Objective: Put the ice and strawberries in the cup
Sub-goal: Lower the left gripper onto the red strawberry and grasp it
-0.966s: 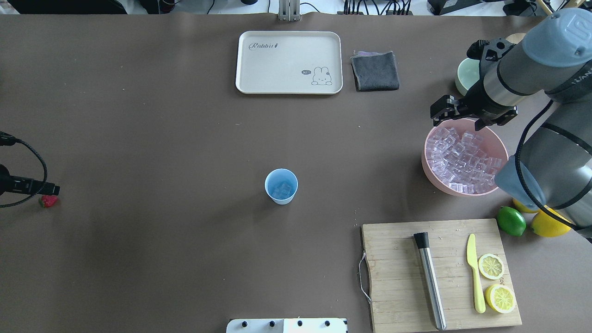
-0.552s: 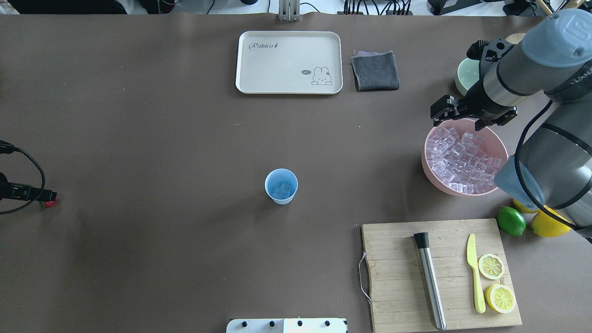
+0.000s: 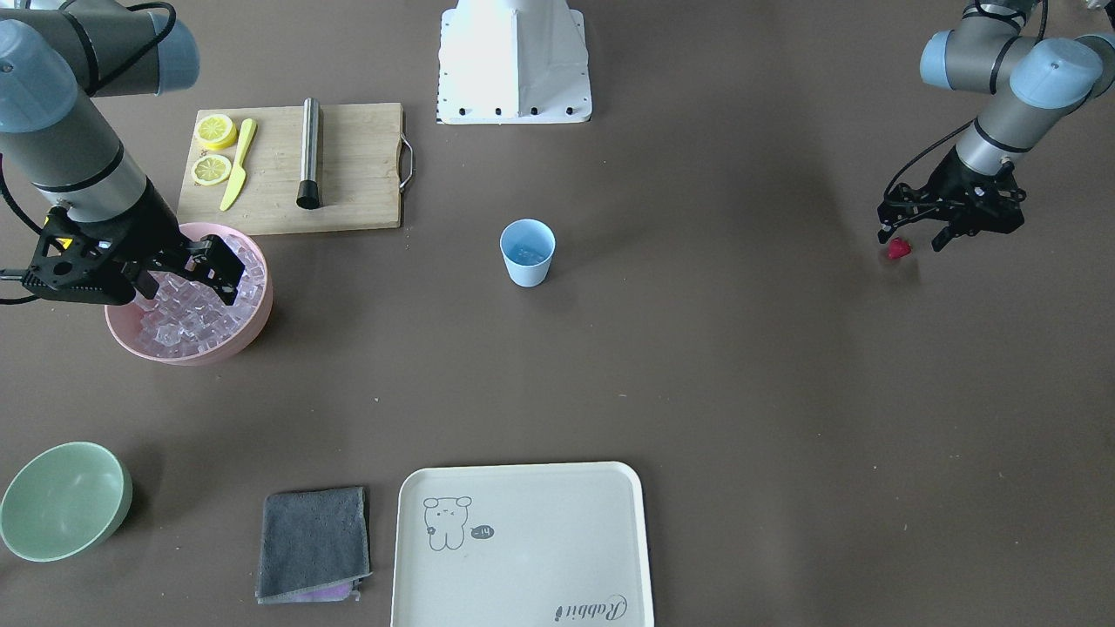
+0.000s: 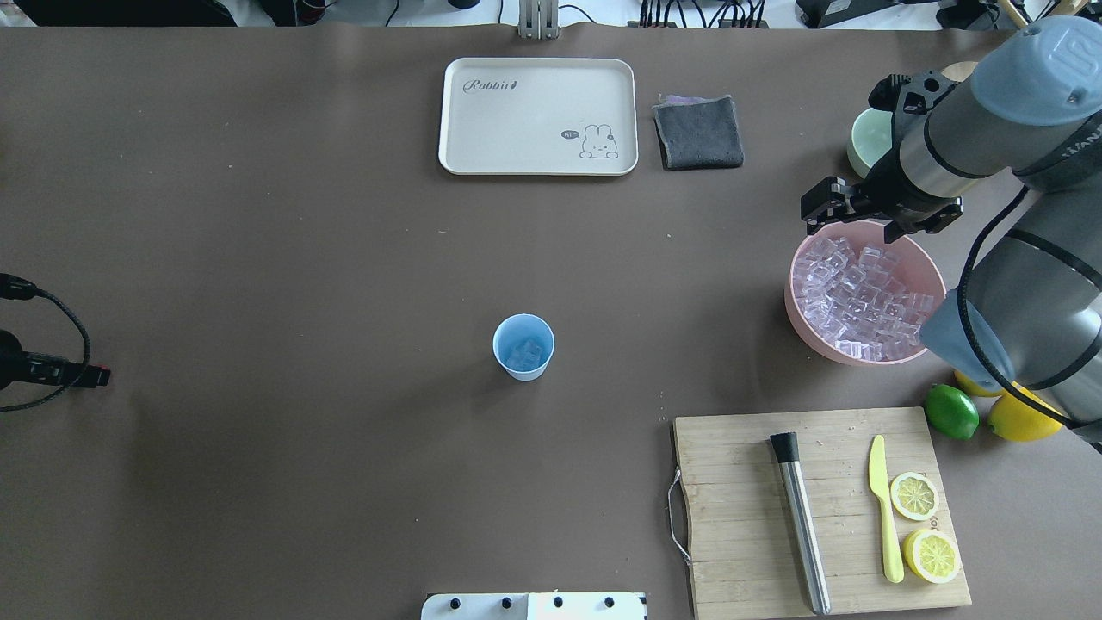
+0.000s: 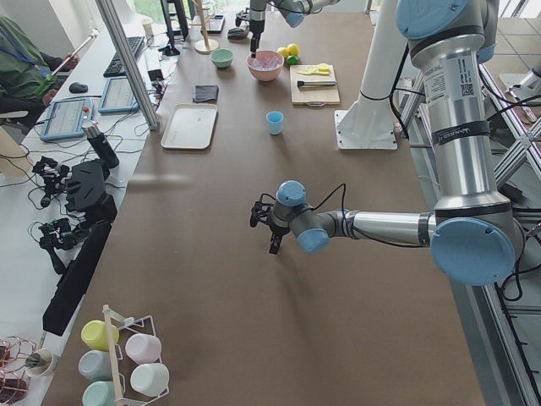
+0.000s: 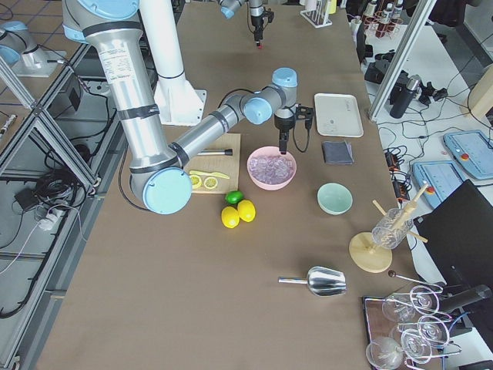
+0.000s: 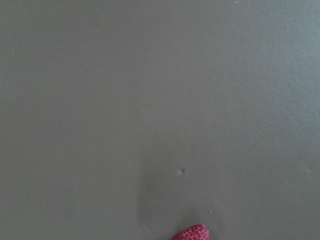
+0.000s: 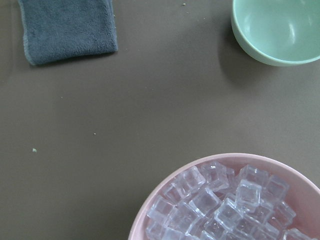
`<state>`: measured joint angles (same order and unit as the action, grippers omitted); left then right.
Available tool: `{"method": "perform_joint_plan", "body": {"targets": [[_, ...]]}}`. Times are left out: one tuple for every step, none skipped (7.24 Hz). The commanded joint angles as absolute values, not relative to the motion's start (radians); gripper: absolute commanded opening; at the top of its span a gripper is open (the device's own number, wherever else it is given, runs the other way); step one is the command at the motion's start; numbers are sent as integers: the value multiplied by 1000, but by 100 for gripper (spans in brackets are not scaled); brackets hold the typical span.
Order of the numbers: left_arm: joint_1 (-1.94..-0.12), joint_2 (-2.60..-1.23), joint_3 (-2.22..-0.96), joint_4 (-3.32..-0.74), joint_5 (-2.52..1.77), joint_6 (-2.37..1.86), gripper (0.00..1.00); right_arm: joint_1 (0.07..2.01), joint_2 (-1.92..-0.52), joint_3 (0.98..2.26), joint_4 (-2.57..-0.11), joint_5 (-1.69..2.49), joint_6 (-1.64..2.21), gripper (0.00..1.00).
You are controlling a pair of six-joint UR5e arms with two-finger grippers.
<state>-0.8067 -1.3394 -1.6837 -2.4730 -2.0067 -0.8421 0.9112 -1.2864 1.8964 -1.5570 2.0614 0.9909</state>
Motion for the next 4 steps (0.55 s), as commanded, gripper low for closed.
{"method": "perform_joint_plan", "body": {"targets": [[-801, -1345, -1680, -2480, -2006, -842, 74, 911, -1287, 1896, -1557, 2060, 991, 100], [-799, -1356, -1669, -2480, -2005, -842, 69, 911, -1287, 1896, -1557, 2060, 991, 100], [-799, -1356, -1667, -2480, -2005, -842, 57, 910, -1287, 1896, -1557, 2060, 991, 100], [-799, -1356, -1667, -2482, -2005, -842, 31, 910, -1287, 1896, -1557, 2060, 991, 100]]}}
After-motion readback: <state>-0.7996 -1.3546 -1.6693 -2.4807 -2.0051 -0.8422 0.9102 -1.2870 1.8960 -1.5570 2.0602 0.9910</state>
